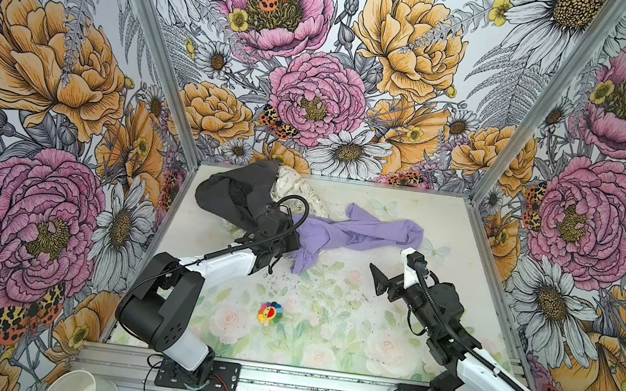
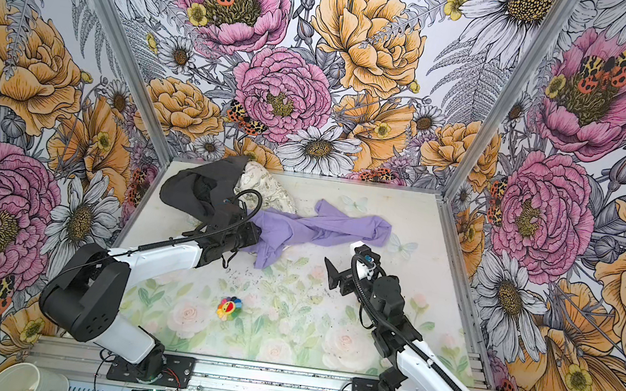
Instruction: Pick out a specific cloth from the pile
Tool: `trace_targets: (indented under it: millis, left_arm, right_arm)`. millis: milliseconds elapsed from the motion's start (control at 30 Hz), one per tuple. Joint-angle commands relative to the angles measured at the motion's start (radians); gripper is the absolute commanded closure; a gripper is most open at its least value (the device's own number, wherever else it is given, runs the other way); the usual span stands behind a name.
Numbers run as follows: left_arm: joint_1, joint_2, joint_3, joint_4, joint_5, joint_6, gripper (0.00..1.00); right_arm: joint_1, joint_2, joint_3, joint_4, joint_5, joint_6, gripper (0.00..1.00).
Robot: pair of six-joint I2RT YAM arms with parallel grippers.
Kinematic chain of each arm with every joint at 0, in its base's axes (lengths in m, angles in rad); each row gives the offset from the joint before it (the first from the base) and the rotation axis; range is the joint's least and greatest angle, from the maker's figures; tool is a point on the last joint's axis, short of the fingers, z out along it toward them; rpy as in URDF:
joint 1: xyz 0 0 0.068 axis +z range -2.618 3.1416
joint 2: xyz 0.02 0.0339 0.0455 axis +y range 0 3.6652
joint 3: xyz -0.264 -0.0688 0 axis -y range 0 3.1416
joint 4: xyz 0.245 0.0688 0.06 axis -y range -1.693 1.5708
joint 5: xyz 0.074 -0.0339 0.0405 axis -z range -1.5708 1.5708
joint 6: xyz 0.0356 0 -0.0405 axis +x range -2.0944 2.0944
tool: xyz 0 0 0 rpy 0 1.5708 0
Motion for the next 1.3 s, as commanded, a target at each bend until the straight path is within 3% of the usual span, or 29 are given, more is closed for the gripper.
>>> trace_targets:
  millis: [0, 67, 233, 433, 533, 667, 767, 833, 967, 1167, 1267]
  left_arm:
    - [-0.013, 0.009, 0.064, 0.035, 0.018, -0.004, 0.89]
    - [-0.016, 0.017, 0.098, 0.036, 0.021, -0.012, 1.0]
    - [-0.064, 0.057, 0.283, 0.025, 0.016, 0.034, 1.0]
    - [-0.145, 0.282, 0.72, -0.033, 0.073, 0.05, 1.0]
    - [-0.199, 0.478, 1.045, -0.099, 0.125, 0.052, 1.0]
    - [-0.277, 0.791, 1.622, -0.284, 0.161, 0.069, 1.0]
    - [-0.298, 1.016, 1.987, -0.35, 0.2, -0.003, 1.0]
    - [-0.299, 1.069, 2.013, -0.314, 0.216, -0.08, 1.0]
    - [-0.328, 1.03, 1.807, -0.173, 0.225, -0.084, 1.0]
    - [-0.332, 1.005, 1.774, -0.247, 0.288, -0.031, 0.63]
    - [-0.324, 0.92, 1.661, -0.253, 0.291, 0.005, 0.42]
  right_arm:
    - [-0.005, -0.016, 0.031, 0.031, -0.032, 0.013, 0.01]
    - [-0.005, -0.026, 0.028, 0.026, -0.01, 0.013, 0.01]
    - [-0.006, -0.051, 0.024, 0.012, 0.061, 0.015, 0.01]
    - [-0.006, -0.108, 0.01, -0.019, 0.201, 0.02, 0.0]
    - [-0.006, -0.149, -0.001, -0.038, 0.29, 0.027, 0.0]
    - [-0.011, -0.198, -0.015, -0.052, 0.364, 0.032, 0.0]
    - [-0.014, -0.229, -0.022, -0.067, 0.425, 0.04, 0.01]
    - [-0.015, -0.249, -0.027, -0.078, 0.466, 0.046, 0.01]
    - [-0.018, -0.289, -0.043, -0.083, 0.507, 0.051, 0.0]
    - [-0.024, -0.297, -0.048, -0.084, 0.523, 0.061, 0.01]
    - [-0.025, -0.297, -0.048, -0.084, 0.523, 0.064, 0.01]
